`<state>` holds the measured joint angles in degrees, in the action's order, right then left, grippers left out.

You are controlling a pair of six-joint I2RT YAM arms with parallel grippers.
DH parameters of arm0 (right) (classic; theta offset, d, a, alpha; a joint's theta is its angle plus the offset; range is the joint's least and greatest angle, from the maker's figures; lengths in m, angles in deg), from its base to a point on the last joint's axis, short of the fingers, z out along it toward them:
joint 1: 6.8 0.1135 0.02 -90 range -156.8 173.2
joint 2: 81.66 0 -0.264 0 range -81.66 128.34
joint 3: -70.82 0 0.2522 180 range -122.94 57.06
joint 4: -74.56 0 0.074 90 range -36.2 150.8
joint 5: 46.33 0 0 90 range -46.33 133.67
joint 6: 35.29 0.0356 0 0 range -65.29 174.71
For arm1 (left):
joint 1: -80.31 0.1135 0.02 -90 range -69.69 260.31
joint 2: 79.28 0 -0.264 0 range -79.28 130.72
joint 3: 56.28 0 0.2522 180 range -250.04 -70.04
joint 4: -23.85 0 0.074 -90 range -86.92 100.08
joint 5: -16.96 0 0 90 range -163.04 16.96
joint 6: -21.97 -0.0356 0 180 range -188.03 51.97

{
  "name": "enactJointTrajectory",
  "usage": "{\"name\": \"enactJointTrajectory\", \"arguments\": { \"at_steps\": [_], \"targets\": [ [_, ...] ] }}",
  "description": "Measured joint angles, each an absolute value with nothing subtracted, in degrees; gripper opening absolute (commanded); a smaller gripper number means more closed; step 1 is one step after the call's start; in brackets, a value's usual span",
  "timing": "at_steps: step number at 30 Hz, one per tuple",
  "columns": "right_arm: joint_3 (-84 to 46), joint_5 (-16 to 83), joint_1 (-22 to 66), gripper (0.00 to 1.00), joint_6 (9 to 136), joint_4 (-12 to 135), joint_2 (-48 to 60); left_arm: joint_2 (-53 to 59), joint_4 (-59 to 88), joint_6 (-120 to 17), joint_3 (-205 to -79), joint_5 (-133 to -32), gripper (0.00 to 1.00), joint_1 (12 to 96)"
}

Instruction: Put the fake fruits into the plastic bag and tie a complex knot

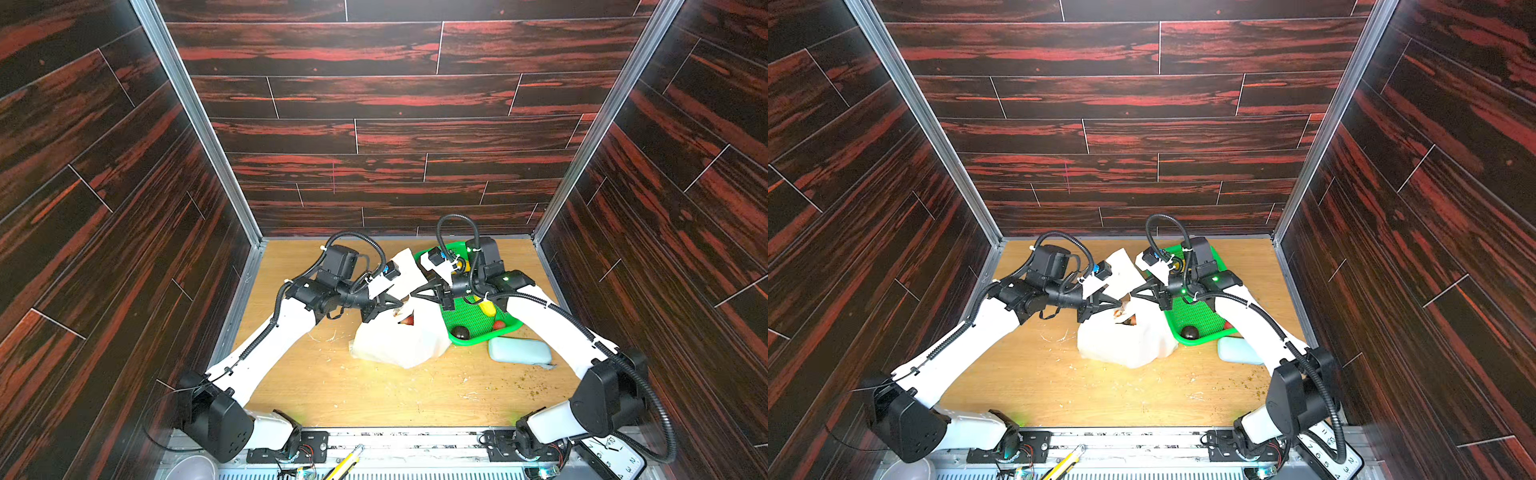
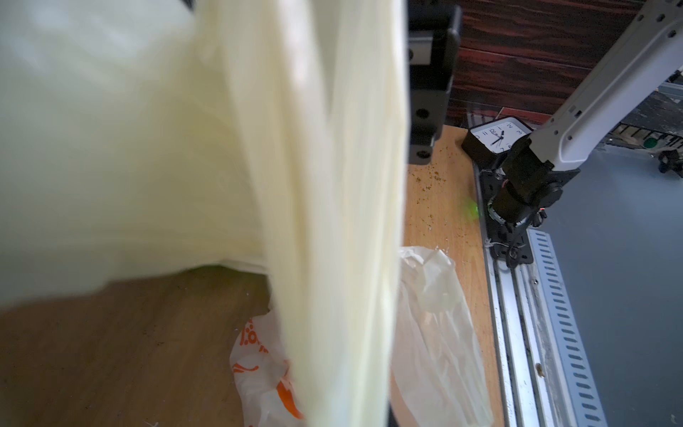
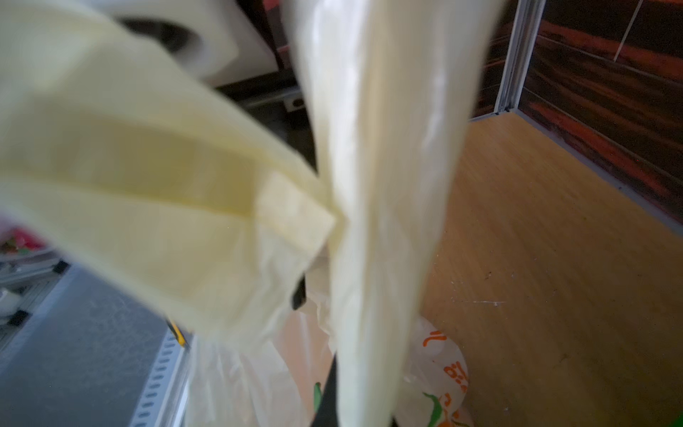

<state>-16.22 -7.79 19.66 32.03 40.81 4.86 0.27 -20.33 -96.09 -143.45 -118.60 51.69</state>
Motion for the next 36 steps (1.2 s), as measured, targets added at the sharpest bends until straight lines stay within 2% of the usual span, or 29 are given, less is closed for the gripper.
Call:
{"name": "enactJointTrajectory", "arguments": {
  "at_steps": [6,12,20,29,36],
  "targets": [
    [-16.3,-7.9,19.4,0.0,31.9,40.6,5.5,0.1,-20.4,-96.3,-143.1,-118.9,0.0,51.7],
    [-16.6,-10.3,19.4,0.14,31.2,40.2,5.6,0.3,-21.8,-96.7,-143.3,-120.1,0.0,51.5],
    [-16.6,-12.3,19.5,0.15,30.6,40.0,5.6,2.8,-22.7,-96.8,-144.5,-121.2,0.0,51.4],
    [-16.3,-13.8,19.6,0.35,29.6,39.2,5.6,4.0,-22.7,-96.7,-144.9,-120.7,0.0,51.3],
    [-12.5,-12.9,19.6,0.55,29.1,38.9,5.4,4.0,-21.4,-96.5,-145.2,-120.6,0.0,51.3]
  ]
}}
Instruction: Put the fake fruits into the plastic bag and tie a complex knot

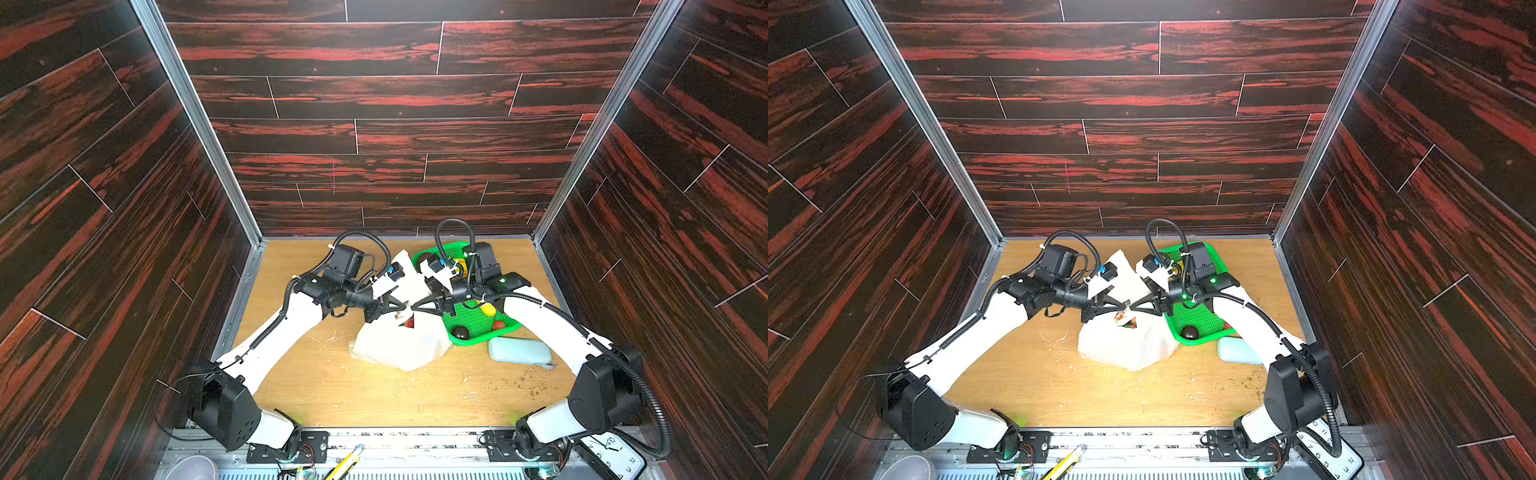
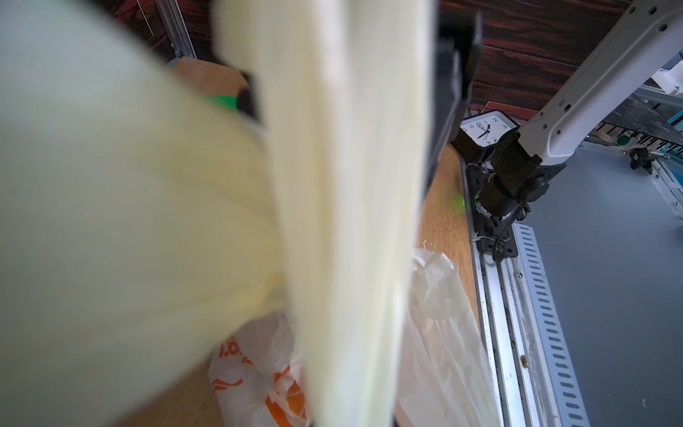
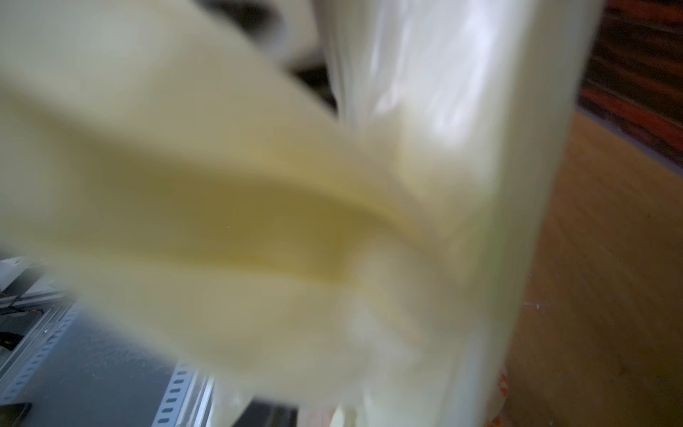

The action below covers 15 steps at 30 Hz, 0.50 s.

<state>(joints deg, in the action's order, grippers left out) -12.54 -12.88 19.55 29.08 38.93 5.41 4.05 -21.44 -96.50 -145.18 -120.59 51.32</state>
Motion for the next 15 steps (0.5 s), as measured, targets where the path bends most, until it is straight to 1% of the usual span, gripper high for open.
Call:
{"name": "enactJointTrajectory", "arguments": {
  "at_steps": [4,15],
  "targets": [
    [-11.1,-13.2,19.5,0.57,29.8,39.2,5.4,4.6,-21.2,-96.5,-145.7,-120.6,0.0,51.3],
    [-12.5,-15.4,19.6,0.61,31.2,42.1,5.4,5.1,-21.2,-96.5,-145.8,-120.6,0.0,51.3]
  ]
}}
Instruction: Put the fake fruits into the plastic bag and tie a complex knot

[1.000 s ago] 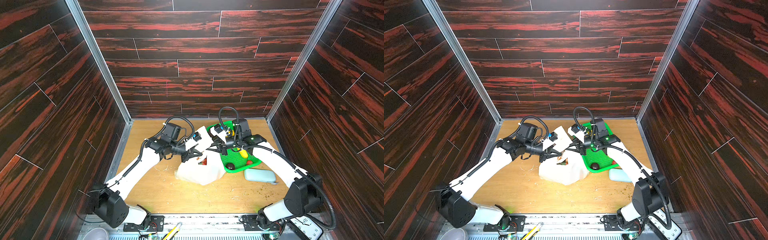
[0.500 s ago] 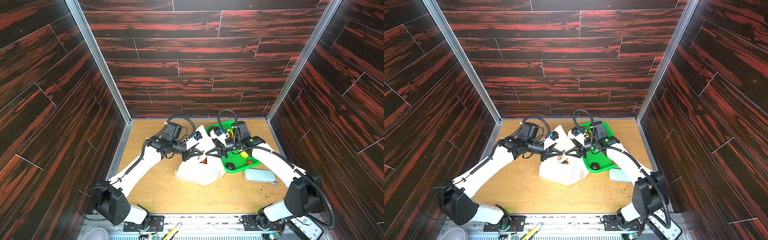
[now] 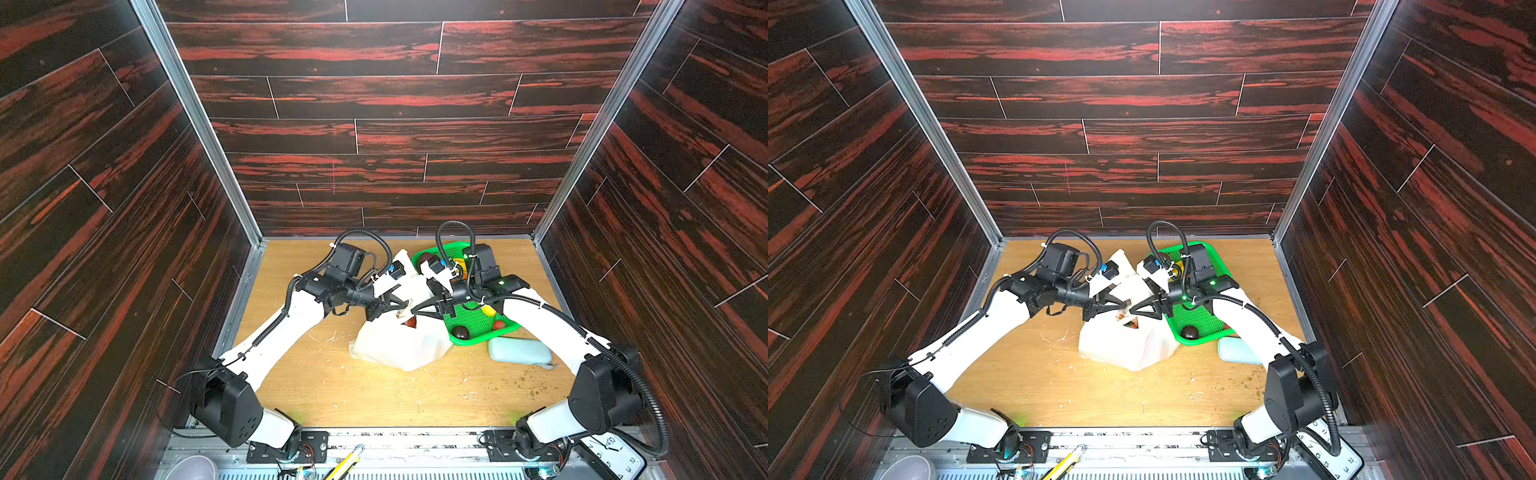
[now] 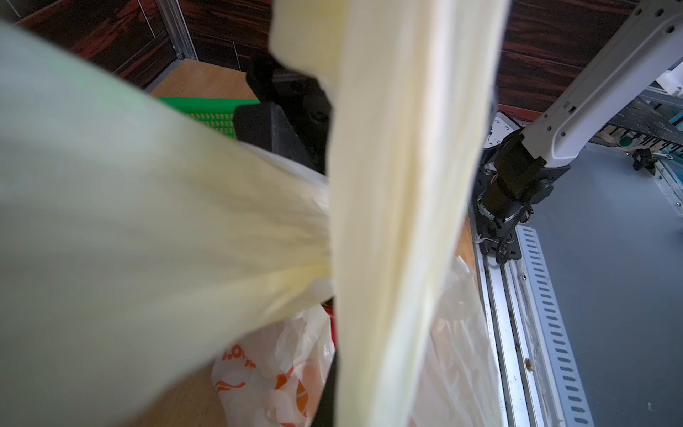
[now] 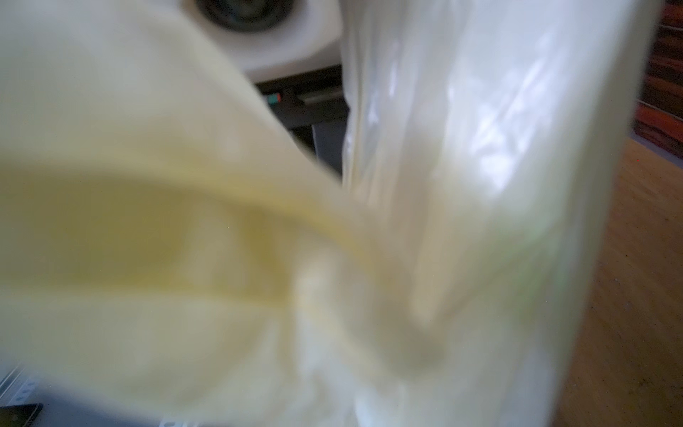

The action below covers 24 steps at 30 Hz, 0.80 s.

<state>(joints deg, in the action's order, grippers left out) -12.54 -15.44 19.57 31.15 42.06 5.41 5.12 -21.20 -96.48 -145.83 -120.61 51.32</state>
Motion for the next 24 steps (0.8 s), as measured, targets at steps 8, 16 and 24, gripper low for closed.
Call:
{"name": "enactJointTrajectory", "arguments": {
  "at_steps": [8,16,24],
  "targets": [
    [-13.0,-16.7,19.6,0.63,32.1,43.2,5.4,6.4,-21.4,-96.5,-146.4,-120.6,0.0,51.3],
    [-13.0,-17.1,19.7,0.54,33.9,45.4,5.4,6.9,-21.4,-96.5,-146.4,-120.5,0.0,51.3],
    [-14.2,-17.2,20.0,0.43,35.4,46.1,5.4,6.9,-21.4,-96.5,-146.4,-120.4,0.0,51.3]
  ]
}}
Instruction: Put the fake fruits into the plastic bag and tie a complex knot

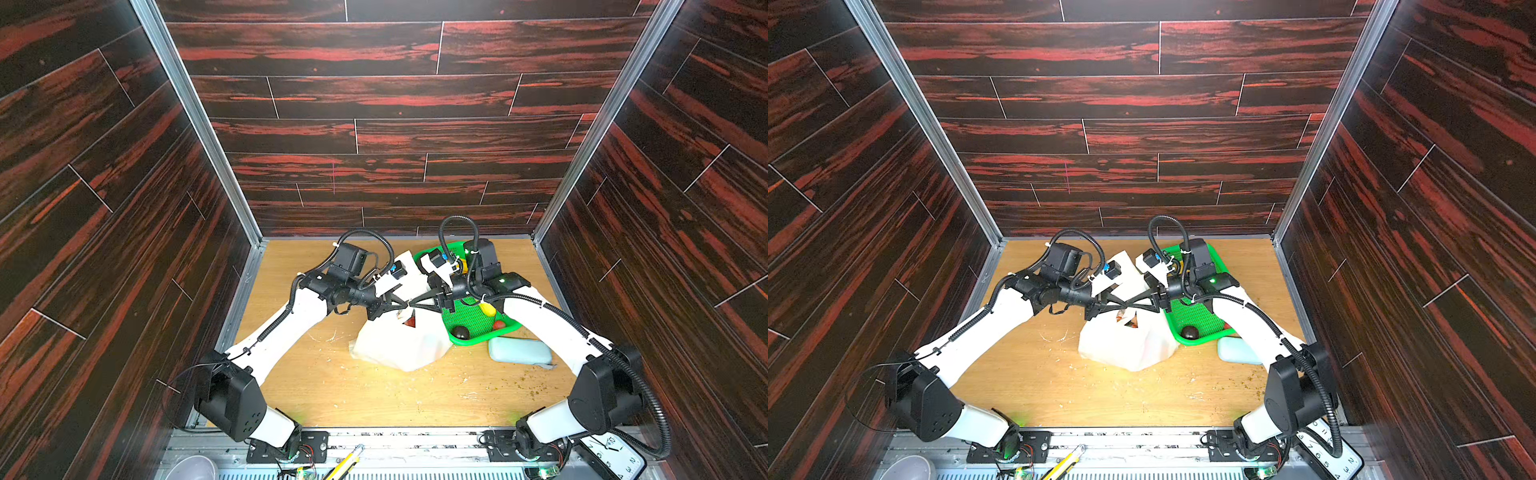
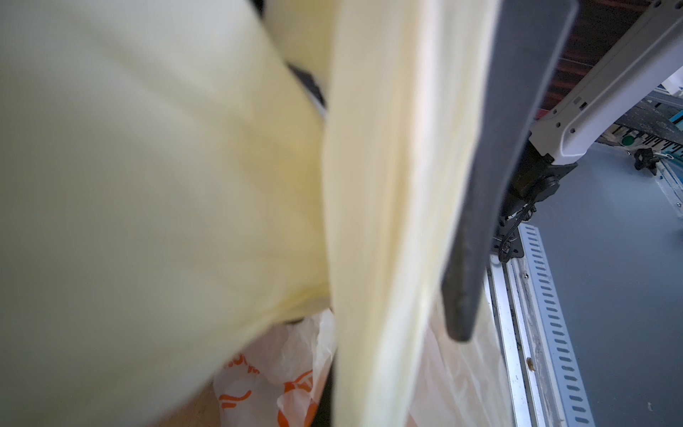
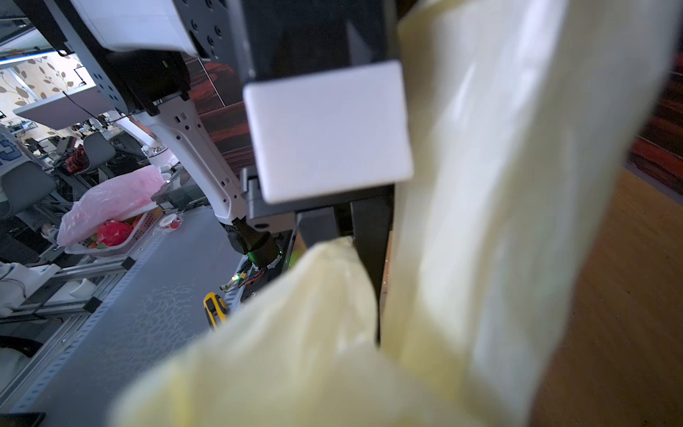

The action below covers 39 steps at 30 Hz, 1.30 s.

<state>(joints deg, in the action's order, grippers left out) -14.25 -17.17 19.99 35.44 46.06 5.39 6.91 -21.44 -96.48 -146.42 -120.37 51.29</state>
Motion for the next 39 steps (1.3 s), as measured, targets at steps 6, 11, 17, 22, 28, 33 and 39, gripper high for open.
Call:
{"name": "enactJointTrajectory", "arguments": {
  "at_steps": [6,11,17,22,28,33,39],
  "targets": [
    [-14.2,-17.1,20.3,0.3,36.4,46.9,5.4,6.9,-21.4,-96.5,-146.4,-119.9,0.0,51.1],
    [-14.4,-16.4,20.5,0.03,37.1,47.2,5.4,6.9,-22.0,-96.5,-146.6,-119.2,0.0,51.1],
    [-14.4,-13.7,20.6,0.0,36.6,47.1,5.4,6.5,-22.6,-96.0,-146.7,-116.3,0.0,51.1],
    [-14.6,-12.1,21.3,0.0,36.0,47.9,5.4,4.6,-22.1,-94.5,-145.9,-115.1,0.0,51.7],
    [-14.7,-11.1,22.0,0.0,36.0,49.7,5.4,2.8,-19.2,-92.6,-143.7,-115.5,0.15,52.8],
    [-14.7,-10.3,20.8,0.0,36.5,50.0,5.4,0.3,-16.8,-89.8,-141.7,-117.8,0.31,56.1],
    [-14.7,-10.1,20.7,0.0,36.7,50.6,5.4,-3.8,-9.7,-84.3,-139.3,-123.0,0.41,59.6]
  ]
}}
